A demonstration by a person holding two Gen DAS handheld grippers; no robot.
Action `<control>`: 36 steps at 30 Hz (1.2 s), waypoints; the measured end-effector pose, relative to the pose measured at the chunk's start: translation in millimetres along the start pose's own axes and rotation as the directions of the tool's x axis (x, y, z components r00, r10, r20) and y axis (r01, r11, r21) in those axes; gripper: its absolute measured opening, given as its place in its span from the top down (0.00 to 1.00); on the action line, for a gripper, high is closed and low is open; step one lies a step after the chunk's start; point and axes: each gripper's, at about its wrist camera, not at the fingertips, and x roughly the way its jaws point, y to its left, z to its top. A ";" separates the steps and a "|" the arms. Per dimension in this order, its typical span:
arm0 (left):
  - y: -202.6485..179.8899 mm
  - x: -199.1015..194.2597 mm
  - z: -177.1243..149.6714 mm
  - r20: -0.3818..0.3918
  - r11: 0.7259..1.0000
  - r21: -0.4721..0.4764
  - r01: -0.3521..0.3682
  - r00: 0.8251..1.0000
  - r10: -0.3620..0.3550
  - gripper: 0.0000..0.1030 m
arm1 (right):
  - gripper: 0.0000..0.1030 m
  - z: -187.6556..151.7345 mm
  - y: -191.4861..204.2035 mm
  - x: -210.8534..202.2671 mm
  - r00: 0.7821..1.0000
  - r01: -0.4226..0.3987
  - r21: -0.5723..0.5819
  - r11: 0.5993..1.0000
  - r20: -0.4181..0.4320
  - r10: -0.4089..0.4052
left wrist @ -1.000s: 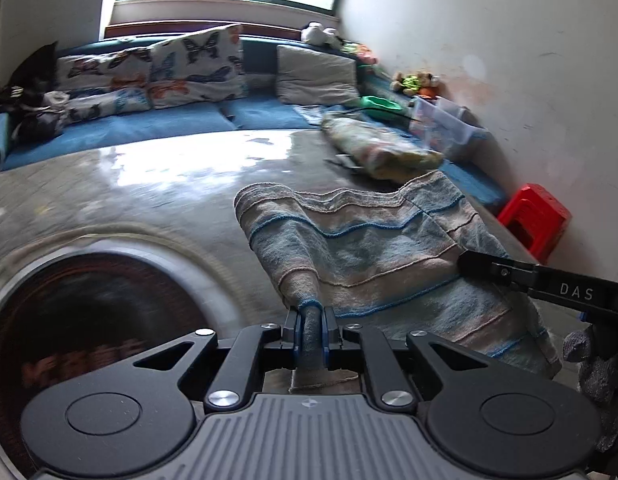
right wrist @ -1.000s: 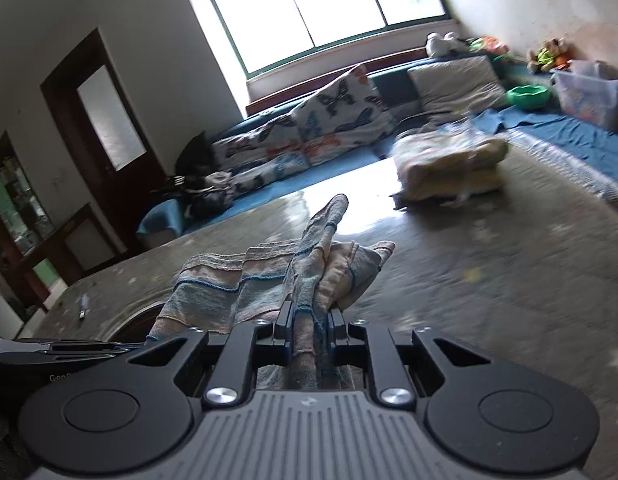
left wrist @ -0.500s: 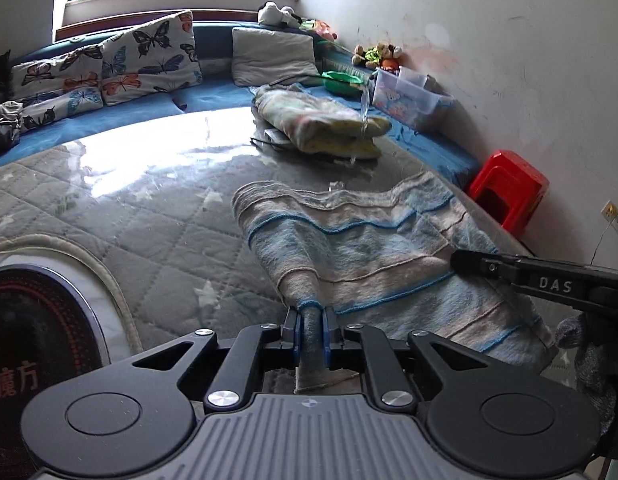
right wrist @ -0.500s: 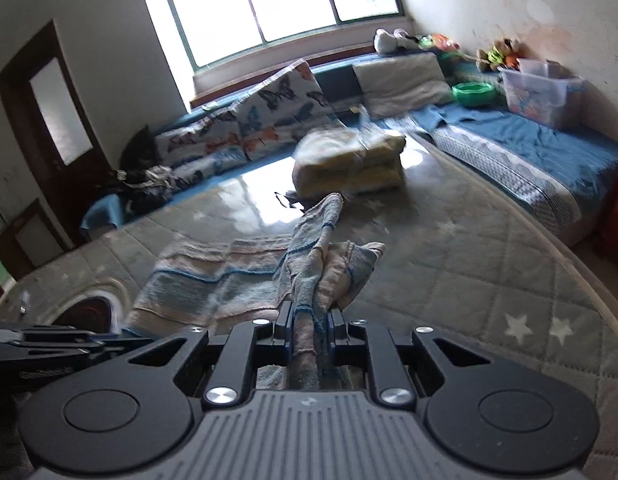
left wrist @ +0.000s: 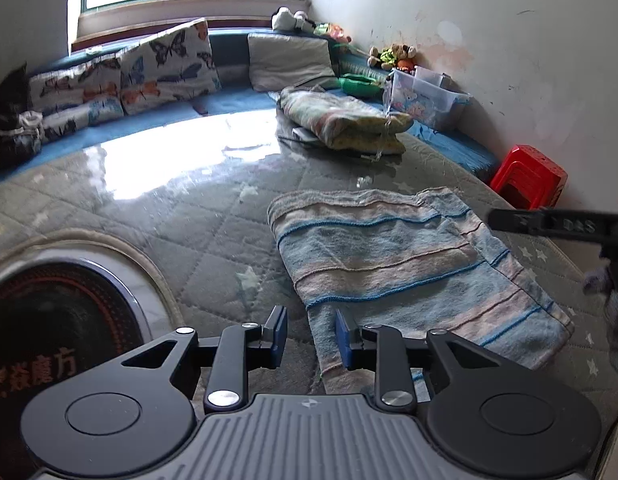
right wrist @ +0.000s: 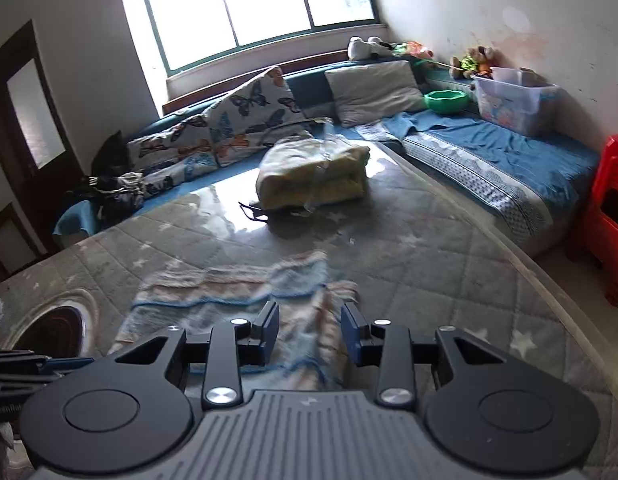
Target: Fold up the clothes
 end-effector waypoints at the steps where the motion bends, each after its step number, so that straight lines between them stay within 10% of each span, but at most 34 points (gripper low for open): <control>1: -1.3 -3.4 -1.1 0.009 1.000 0.008 0.002 1.000 -0.002 0.72 | 0.66 2.3 3.6 3.5 1.000 -0.010 -0.006 1.000 -0.005 0.010; 36: 2.5 -8.0 -33.1 -0.038 0.996 0.014 0.086 0.996 -0.086 0.71 | 0.71 22.0 63.3 90.2 0.992 0.000 -0.056 0.998 -0.126 -0.007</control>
